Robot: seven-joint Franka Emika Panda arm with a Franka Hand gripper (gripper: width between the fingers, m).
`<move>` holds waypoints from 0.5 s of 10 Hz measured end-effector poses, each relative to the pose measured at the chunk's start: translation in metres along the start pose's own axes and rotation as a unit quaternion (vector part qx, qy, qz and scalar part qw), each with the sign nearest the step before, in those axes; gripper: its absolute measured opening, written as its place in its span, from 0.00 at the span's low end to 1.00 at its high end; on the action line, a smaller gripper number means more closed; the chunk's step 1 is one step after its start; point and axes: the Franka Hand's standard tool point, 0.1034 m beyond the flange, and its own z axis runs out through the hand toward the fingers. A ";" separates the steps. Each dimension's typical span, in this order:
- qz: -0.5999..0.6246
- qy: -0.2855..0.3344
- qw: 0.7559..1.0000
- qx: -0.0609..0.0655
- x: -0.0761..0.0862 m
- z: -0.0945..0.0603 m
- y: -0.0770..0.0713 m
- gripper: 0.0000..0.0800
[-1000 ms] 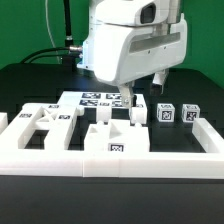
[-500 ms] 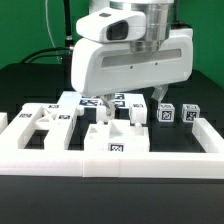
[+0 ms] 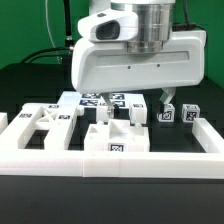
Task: Assemble chair
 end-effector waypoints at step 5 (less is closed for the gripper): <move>0.113 -0.004 0.994 0.006 0.004 0.025 -0.004 0.81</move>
Offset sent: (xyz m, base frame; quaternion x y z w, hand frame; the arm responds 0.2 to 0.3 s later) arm 0.0023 -0.0025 -0.0167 -0.0271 0.0050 0.0830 0.9962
